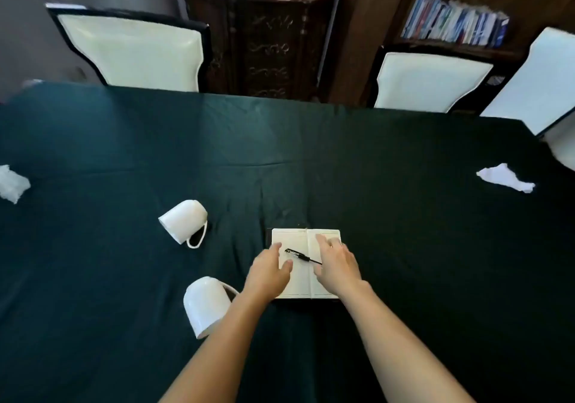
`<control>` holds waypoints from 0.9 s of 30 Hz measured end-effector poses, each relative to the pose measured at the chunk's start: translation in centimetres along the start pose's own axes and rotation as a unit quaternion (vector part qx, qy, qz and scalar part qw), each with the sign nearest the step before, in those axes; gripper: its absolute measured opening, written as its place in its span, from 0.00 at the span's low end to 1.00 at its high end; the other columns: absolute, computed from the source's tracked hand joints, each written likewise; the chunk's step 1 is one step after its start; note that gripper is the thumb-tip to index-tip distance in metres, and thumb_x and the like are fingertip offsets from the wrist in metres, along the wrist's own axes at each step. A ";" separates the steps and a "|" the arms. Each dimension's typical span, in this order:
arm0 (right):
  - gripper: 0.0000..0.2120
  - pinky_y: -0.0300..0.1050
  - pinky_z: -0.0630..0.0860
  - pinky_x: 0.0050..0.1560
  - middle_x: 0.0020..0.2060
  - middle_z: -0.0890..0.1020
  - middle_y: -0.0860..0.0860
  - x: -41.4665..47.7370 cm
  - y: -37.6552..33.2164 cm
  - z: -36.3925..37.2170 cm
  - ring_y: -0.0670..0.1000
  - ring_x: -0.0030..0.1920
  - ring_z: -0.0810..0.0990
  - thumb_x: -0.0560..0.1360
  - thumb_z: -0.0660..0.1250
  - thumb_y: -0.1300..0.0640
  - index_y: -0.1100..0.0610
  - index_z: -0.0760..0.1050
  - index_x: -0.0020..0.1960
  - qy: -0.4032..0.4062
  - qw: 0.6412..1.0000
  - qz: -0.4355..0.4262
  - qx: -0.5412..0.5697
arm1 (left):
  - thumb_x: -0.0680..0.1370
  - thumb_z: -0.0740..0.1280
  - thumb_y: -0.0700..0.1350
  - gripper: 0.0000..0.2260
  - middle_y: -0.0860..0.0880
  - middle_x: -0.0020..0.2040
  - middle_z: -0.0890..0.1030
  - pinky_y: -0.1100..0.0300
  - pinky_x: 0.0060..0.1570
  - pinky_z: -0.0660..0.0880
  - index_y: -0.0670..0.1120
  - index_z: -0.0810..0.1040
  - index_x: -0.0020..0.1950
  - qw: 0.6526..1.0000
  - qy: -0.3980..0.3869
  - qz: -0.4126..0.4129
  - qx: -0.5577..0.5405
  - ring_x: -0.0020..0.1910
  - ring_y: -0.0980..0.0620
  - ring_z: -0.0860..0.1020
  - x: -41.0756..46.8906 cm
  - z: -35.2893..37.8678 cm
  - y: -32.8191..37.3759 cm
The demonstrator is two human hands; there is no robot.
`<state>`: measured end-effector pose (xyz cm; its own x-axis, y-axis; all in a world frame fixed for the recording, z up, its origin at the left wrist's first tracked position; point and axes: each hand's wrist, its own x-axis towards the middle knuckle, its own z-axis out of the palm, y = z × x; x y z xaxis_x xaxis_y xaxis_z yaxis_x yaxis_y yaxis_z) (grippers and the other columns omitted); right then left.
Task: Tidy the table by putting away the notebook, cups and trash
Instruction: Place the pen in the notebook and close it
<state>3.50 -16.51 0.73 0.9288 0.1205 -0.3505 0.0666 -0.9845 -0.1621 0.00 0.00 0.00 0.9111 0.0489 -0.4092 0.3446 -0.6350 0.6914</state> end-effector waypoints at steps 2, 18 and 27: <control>0.22 0.53 0.74 0.67 0.68 0.75 0.57 0.8 0.3 1.0 0.59 0.68 0.74 0.82 0.65 0.57 0.55 0.69 0.75 -0.002 1.000 -0.003 -0.005 | 0.84 0.64 0.49 0.28 0.42 0.73 0.77 0.51 0.68 0.74 0.44 0.62 0.83 0.999 -0.031 -0.025 -0.034 0.70 0.43 0.76 0.8 1.2 -0.1; 0.05 0.36 0.75 0.39 0.40 0.87 0.49 2.0 1.4 5.7 0.50 0.42 0.83 0.74 0.73 0.57 0.53 0.86 0.49 0.010 0.940 0.128 0.315 | 0.82 0.59 0.33 0.19 0.55 0.52 0.84 0.80 0.40 0.71 0.43 0.83 0.67 0.983 -0.033 -0.075 -0.167 0.44 0.69 0.80 2.2 6.9 1.6; 0.05 0.26 0.66 0.31 0.34 0.80 0.42 1.9 1.8 6.2 0.43 0.36 0.80 0.75 0.75 0.53 0.53 0.83 0.48 0.008 0.921 0.124 0.370 | 0.84 0.59 0.35 0.18 0.54 0.61 0.75 0.72 0.55 0.72 0.46 0.79 0.69 0.982 -0.009 -0.100 -0.158 0.64 0.50 0.76 1.6 7.2 2.1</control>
<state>3.16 -17.24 -6.00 0.8876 -0.1046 -0.4487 -0.4097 -0.6246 -0.6649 0.58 -6.80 -3.43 0.8146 0.1339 -0.5643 0.5724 -0.3421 0.7452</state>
